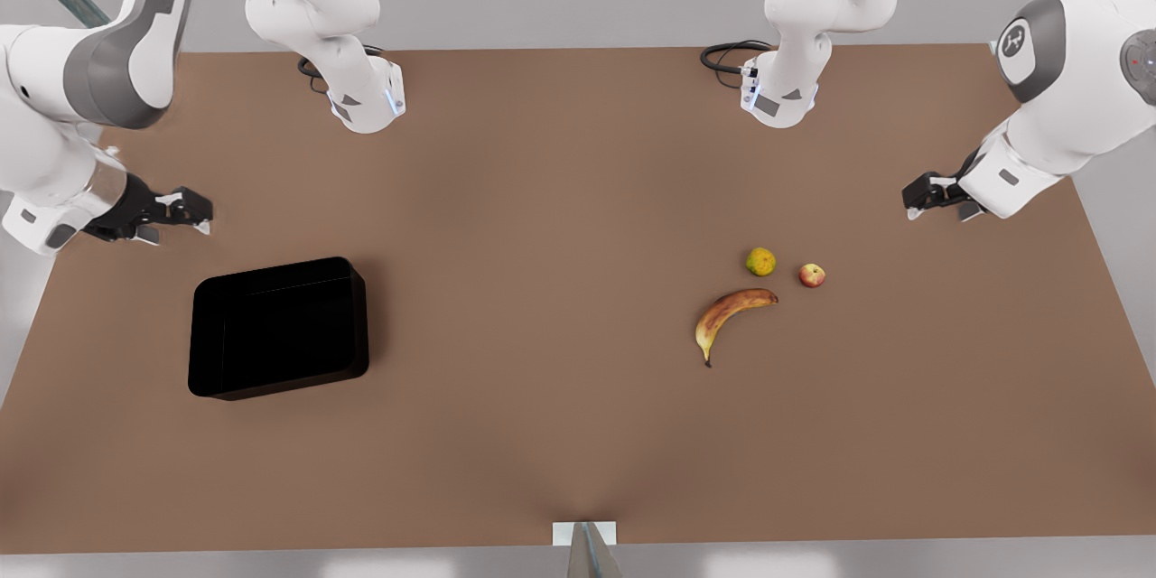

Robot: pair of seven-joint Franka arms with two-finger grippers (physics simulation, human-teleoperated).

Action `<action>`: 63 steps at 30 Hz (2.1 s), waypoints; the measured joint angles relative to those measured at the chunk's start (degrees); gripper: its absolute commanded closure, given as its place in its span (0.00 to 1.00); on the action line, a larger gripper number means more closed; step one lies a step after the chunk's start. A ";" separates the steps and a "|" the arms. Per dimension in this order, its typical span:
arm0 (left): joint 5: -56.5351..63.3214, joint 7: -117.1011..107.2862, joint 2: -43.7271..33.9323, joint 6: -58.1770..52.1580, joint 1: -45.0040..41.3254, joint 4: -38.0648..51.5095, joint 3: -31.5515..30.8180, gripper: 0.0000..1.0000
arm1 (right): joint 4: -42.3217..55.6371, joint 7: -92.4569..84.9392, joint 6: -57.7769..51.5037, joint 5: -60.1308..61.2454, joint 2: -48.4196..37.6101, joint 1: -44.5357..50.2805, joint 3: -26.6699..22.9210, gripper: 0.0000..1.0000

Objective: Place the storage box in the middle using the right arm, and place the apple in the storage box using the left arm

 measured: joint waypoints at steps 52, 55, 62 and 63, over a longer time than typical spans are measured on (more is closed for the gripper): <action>-91.62 -18.37 23.55 16.45 1.27 -49.38 19.24 0.00 | -15.23 -29.70 43.15 6.51 32.65 -12.31 -2.94 0.75; -91.75 -16.14 23.92 16.17 1.28 -49.79 19.32 0.00 | -15.14 -29.78 43.15 6.42 32.70 -12.31 -2.94 0.76; -92.00 -12.92 27.99 17.14 1.19 -49.79 19.15 0.12 | -14.53 -29.71 43.06 6.43 32.62 -12.30 -2.91 0.77; -92.07 -12.57 28.05 17.06 1.19 -49.79 19.22 0.12 | -14.46 -29.72 42.97 6.44 32.61 -12.24 -2.86 0.78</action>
